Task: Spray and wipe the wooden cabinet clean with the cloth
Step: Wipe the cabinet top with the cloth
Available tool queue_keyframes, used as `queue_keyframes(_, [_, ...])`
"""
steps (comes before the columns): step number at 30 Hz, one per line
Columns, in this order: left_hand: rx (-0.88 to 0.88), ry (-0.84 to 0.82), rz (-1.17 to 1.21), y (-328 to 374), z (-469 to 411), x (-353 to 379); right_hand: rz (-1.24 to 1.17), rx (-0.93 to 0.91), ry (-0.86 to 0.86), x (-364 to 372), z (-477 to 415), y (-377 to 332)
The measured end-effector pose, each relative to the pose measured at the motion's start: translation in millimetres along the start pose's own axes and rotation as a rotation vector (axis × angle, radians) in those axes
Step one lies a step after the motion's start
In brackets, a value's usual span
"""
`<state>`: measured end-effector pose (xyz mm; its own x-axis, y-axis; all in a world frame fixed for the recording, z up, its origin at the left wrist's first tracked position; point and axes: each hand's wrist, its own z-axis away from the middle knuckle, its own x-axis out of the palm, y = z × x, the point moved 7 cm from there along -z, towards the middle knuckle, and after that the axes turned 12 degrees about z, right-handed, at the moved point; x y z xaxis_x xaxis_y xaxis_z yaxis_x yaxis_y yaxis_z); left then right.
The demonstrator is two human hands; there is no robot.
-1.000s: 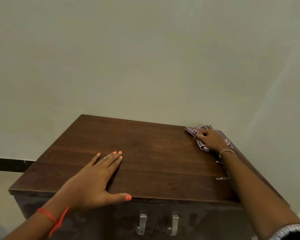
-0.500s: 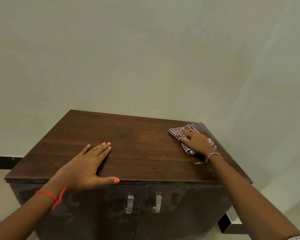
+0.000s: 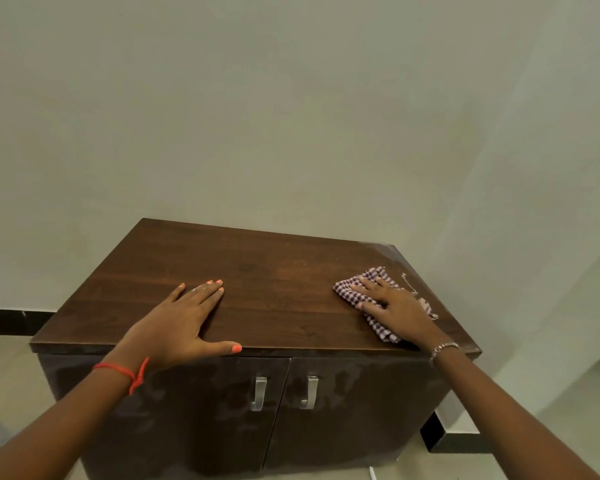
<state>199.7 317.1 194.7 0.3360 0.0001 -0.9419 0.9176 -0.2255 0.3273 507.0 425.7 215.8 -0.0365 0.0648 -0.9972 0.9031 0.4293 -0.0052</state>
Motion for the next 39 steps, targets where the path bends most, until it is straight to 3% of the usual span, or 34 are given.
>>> queue_keyframes(6, [-0.012, -0.024, 0.016, 1, 1, 0, 0.006, -0.188, 0.042, 5, 55, -10])
queue_keyframes(10, [0.020, 0.012, -0.023, 12, 3, -6, 0.020, -0.058, 0.051, 1, 62, 38])
queue_keyframes(14, [0.171, 0.062, -0.054, 74, -13, -5, 0.037, 0.131, 0.000, -1, 45, 50])
queue_keyframes(19, [0.260, -0.023, -0.022, 136, -48, 33, -0.015, -0.019, -0.042, 5, 76, 29])
queue_keyframes(26, [0.236, -0.004, 0.031, 134, -57, 42, -0.058, 0.300, -0.022, 2, 39, 106])
queue_keyframes(30, [0.228, 0.008, 0.060, 132, -58, 42, 0.047, 0.290, -0.041, 8, -19, 93])
queue_keyframes(35, [0.237, 0.034, 0.119, 132, -56, 40, -0.024, 0.099, 0.001, 1, 5, 72])
queue_keyframes(39, [0.199, 0.001, 0.150, 131, -60, 43, -0.100, 0.278, 0.065, 0, 2, 111])
